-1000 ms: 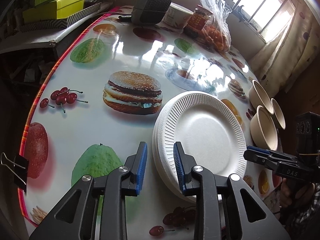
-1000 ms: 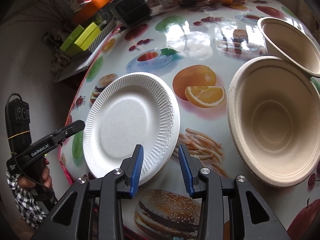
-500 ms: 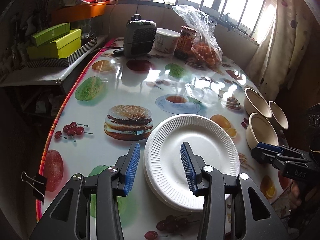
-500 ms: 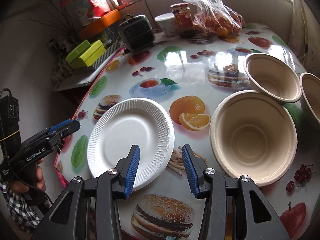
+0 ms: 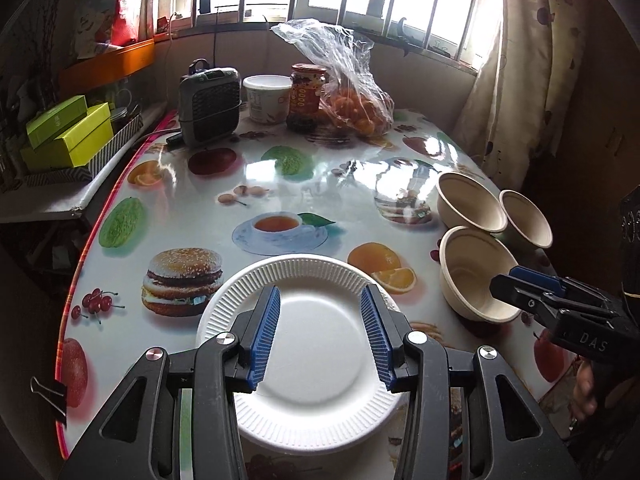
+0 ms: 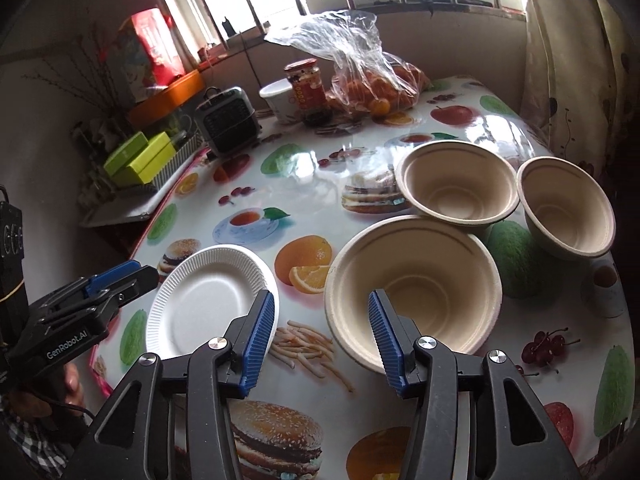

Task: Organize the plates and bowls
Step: 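Raise both grippers away from the plate stack, then move both grippers to the rim of a tan paper bowl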

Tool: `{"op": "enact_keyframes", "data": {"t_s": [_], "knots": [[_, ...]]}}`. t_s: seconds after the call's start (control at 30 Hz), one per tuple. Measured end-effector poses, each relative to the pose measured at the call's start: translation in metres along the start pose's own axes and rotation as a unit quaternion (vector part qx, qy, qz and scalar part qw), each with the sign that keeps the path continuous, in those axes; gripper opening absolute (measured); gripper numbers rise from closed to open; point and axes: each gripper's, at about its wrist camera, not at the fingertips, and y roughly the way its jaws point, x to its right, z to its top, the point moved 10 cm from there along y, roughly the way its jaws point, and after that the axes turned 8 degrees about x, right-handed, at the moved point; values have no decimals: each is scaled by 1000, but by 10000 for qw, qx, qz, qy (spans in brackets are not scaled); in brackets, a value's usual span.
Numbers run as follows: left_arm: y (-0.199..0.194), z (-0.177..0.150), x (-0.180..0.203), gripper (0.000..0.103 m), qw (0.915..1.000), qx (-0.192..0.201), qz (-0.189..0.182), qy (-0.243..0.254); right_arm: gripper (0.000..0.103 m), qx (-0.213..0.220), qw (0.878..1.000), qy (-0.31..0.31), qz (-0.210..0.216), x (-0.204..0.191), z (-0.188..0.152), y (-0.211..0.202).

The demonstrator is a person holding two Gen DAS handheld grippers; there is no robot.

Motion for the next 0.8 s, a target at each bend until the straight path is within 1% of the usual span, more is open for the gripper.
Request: {"op": "enact_keyframes", "data": {"t_s": [0.27,0.47,0.67,0.8], "knots": [[13,10,45,44,9993,-5,-263,257,49,160,9992,63,-352,38,5,-12],[25,11,68,44,9985,-96,-384,373,50,295,9982,13,-515,53,10,-19],[37,9,89,44,9973,-221,-580,402,50,485,9960,-65,-748,68,14,-27],[45,5,102,44,9959,-330,-748,396,50,533,9947,27,-881,84,12,-29]]}}
